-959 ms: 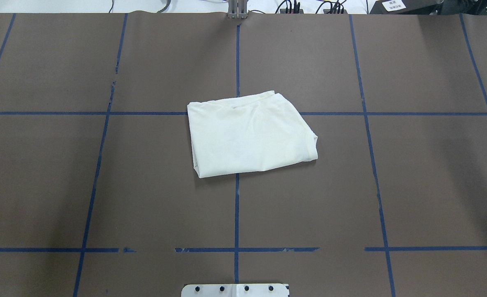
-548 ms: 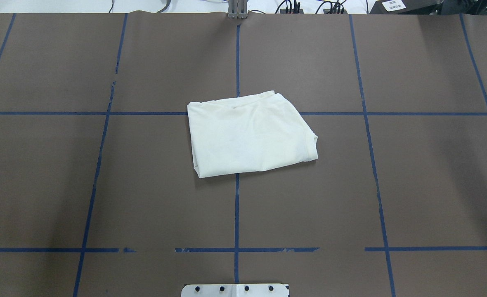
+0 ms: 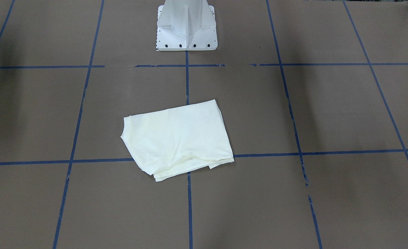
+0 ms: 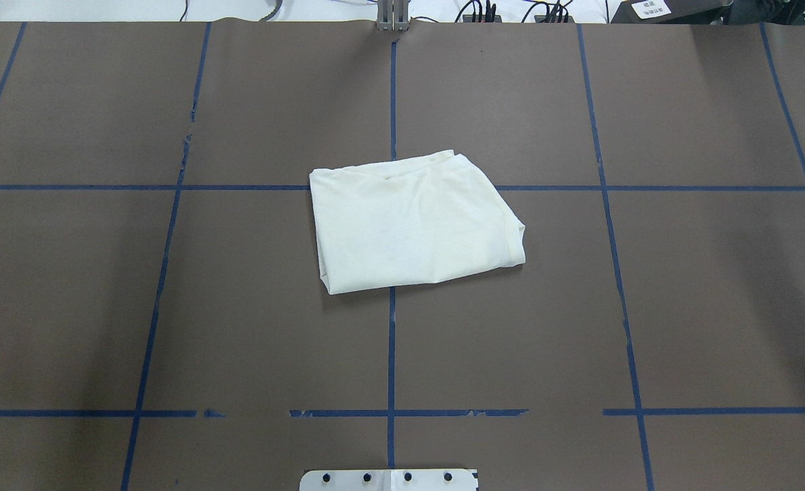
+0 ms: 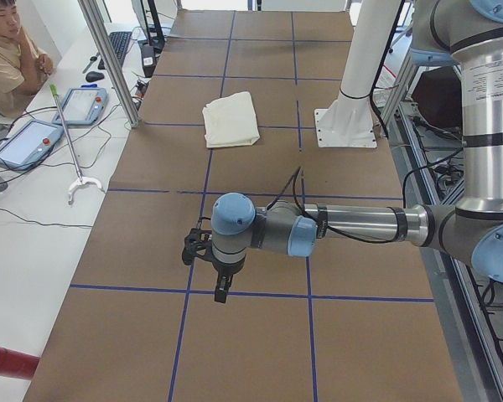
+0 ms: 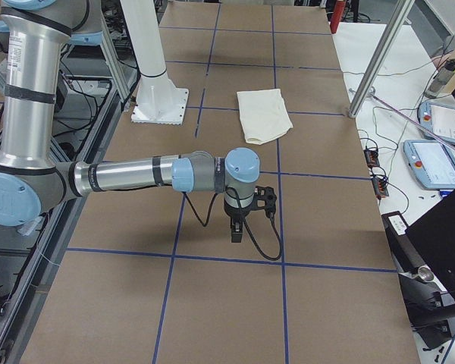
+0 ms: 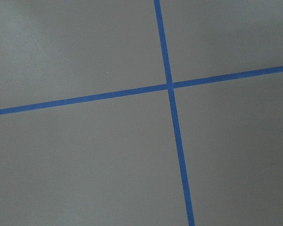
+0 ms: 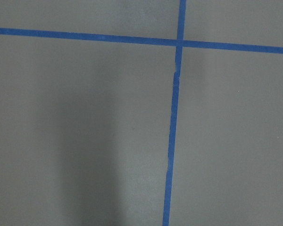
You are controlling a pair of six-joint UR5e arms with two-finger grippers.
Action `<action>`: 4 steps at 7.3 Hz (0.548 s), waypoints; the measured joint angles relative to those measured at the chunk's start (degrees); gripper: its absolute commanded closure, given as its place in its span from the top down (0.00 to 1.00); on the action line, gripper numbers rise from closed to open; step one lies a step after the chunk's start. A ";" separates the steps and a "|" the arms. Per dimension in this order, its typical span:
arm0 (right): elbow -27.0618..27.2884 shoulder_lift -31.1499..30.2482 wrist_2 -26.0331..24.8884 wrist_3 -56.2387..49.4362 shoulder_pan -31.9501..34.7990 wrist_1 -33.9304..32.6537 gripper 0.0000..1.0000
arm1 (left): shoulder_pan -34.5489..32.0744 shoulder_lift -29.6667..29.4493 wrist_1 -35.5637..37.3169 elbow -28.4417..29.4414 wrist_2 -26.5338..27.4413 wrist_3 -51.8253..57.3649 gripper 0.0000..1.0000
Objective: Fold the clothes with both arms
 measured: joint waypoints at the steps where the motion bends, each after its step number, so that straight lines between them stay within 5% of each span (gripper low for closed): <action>1: -0.16 -0.03 -0.01 -0.03 0.00 0.03 1.00 | 0.05 0.05 0.07 0.09 0.07 0.02 1.00; 4: -0.21 -0.05 -0.06 -0.06 -0.01 0.27 1.00 | 1.65 -0.11 0.45 0.13 0.15 0.14 1.00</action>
